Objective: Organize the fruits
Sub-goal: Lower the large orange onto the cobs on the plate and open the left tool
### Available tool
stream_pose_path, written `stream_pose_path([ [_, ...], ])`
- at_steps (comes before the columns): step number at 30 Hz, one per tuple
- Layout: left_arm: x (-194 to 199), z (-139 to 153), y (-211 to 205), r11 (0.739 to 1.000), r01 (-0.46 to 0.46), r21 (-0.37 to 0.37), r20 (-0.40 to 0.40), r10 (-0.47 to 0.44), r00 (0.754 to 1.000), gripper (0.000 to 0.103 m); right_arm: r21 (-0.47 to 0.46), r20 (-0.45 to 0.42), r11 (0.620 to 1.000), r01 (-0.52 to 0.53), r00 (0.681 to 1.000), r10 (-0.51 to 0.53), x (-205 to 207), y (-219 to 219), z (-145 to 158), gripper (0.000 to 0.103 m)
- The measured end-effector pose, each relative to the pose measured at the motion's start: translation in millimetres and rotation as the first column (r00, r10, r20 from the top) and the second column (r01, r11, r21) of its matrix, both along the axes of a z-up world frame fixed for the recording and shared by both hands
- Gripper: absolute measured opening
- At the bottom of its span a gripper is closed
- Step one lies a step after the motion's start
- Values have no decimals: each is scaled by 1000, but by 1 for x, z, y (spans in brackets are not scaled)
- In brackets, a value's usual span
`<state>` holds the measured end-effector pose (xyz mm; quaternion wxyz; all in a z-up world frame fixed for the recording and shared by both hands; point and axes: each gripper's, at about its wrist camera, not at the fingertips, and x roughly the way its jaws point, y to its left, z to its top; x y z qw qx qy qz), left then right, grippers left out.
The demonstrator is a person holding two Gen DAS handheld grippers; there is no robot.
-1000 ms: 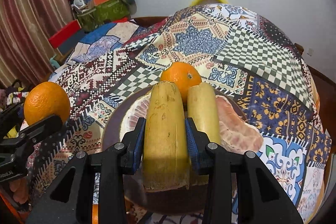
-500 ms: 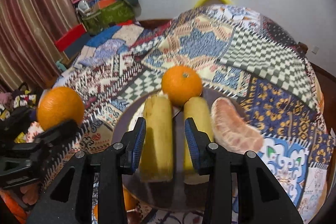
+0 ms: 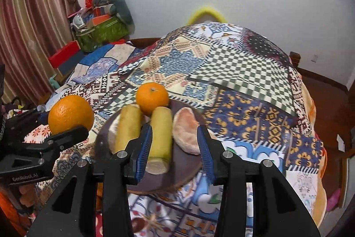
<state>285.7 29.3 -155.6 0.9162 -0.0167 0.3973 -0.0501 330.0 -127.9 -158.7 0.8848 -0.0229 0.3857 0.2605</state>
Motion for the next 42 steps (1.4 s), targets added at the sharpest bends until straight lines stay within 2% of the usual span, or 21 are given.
stream_pose_path([
  [11,44,-10,-21,999,32,-14,-55,-33,998,66,37,8,998,44,999,-44,8,-32,-2,39],
  [19,71,-24,-20,1000,7,-26,-90,-10,996,66,55,-5,997,44,999,-44,13,-36,-9,39],
  [31,92,-34,-29,999,15,31,-83,-12,996,67,65,-21,996,53,998,-51,18,-40,-15,39],
  [40,105,-46,-27,1000,13,-26,-150,-16,988,67,73,-28,996,57,998,-55,15,-43,-16,39],
  [42,103,-46,-31,1000,17,-2,-141,-17,990,67,73,-26,996,55,998,-53,15,-43,-15,39],
])
